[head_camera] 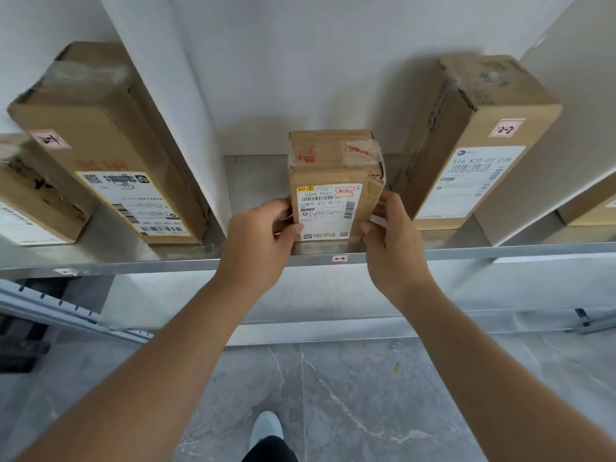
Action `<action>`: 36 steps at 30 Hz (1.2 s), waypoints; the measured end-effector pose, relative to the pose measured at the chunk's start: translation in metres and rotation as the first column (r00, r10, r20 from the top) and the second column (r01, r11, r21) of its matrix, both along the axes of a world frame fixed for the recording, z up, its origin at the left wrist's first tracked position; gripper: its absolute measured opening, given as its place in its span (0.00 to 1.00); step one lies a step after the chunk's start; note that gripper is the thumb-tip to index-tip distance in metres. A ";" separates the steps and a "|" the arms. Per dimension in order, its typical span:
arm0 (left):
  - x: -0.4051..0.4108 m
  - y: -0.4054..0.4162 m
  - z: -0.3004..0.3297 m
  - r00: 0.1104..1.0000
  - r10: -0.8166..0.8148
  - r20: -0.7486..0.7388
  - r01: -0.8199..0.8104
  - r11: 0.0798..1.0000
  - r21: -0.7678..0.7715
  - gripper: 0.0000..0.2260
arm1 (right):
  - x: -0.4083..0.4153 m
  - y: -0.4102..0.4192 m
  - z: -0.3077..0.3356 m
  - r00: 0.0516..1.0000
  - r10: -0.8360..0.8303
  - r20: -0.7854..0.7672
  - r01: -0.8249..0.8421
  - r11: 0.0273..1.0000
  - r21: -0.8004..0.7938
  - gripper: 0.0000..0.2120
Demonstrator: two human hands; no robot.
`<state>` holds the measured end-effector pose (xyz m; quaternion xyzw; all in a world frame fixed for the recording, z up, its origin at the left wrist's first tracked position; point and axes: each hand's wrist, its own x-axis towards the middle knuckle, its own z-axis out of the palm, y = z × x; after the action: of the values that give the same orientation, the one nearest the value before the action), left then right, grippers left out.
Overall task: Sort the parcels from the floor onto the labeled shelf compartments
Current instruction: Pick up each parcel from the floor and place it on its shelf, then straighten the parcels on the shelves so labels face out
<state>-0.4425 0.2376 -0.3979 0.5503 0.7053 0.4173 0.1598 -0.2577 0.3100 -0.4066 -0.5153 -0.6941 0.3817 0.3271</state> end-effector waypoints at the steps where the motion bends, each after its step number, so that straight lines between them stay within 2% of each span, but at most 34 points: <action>1: -0.001 0.003 0.001 1.000 0.001 -0.005 -0.001 1.000 0.004 0.14 | -0.002 0.002 0.000 1.000 -0.001 0.004 0.001 1.000 -0.001 0.20; 11: -0.005 0.015 0.004 0.998 0.023 -0.060 -0.023 1.000 -0.014 0.15 | -0.006 0.013 -0.002 1.000 -0.017 0.009 0.017 1.000 0.012 0.22; 15: -0.005 0.016 0.003 0.997 0.062 0.050 -0.060 0.997 -0.046 0.17 | -0.005 0.012 -0.003 0.998 -0.022 -0.064 0.022 1.000 -0.004 0.23; 20: -0.004 0.007 0.004 0.965 0.178 0.190 -0.150 0.976 -0.155 0.27 | 0.003 0.004 0.001 0.996 -0.036 -0.080 0.029 0.996 -0.085 0.26; 25: 0.014 -0.021 0.028 0.964 0.192 0.182 -0.155 0.967 -0.201 0.26 | 0.017 -0.027 0.022 0.998 -0.047 -0.042 0.041 0.989 -0.139 0.22; 28: 0.028 -0.046 0.051 0.979 0.152 0.136 -0.126 0.974 -0.187 0.23 | 0.025 -0.053 0.042 1.000 -0.001 -0.026 -0.001 0.997 -0.083 0.19; 31: 0.039 -0.075 0.086 0.989 0.117 0.088 -0.108 0.989 -0.100 0.17 | 0.037 -0.077 0.071 0.996 0.075 -0.038 -0.075 0.997 0.011 0.17; 36: 0.052 -0.127 0.166 0.992 0.125 -0.031 -0.124 0.992 0.029 0.20 | 0.049 -0.113 0.151 0.974 0.225 0.014 -0.224 0.956 0.189 0.22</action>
<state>-0.3908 0.1104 -0.2316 0.5143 0.7351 0.4267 0.1144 -0.2092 0.1966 -0.2559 -0.3983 -0.7800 0.3506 0.3318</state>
